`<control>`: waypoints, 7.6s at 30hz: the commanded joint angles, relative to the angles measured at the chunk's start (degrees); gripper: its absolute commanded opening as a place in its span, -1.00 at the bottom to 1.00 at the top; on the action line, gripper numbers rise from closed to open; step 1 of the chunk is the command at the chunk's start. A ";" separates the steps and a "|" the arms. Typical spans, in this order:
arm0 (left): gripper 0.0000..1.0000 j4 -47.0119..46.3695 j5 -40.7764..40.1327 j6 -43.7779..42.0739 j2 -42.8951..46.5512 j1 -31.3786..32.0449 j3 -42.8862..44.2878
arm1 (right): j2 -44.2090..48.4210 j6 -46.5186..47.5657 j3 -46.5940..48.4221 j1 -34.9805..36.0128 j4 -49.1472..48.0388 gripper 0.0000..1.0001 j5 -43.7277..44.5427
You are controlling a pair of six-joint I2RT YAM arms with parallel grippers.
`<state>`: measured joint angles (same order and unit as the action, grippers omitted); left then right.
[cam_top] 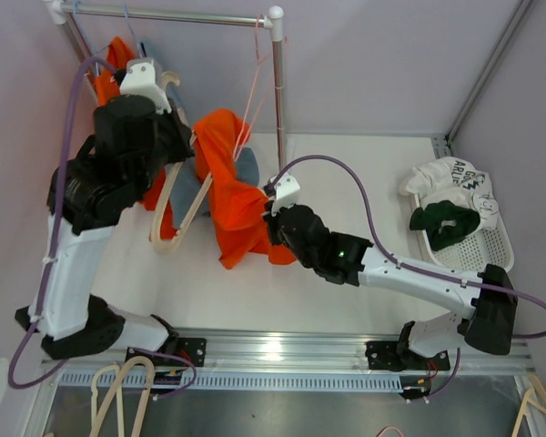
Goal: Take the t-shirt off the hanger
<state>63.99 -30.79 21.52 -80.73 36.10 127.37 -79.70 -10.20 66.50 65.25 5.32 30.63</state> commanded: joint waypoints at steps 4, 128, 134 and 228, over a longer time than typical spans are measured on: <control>-0.99 6.67 15.57 -2.27 14.87 0.03 -8.10 | 2.44 0.53 2.76 -5.82 3.46 -1.00 2.06; -0.59 -46.15 27.36 -14.14 -30.81 -18.87 9.48 | 2.35 -11.78 23.23 -82.22 31.50 0.99 -9.17; -0.30 -45.71 28.94 -13.43 -27.65 -18.78 9.48 | 1.30 -10.72 28.24 -79.41 32.38 0.99 -11.03; -0.99 -60.03 -6.83 -26.00 -27.29 -28.54 6.84 | -4.24 -7.38 43.80 -55.67 38.01 0.99 -10.77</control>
<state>10.76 -39.46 -3.49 -113.82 7.40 133.43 -85.58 -18.39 109.62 9.26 43.03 20.23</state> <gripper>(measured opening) 0.014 0.993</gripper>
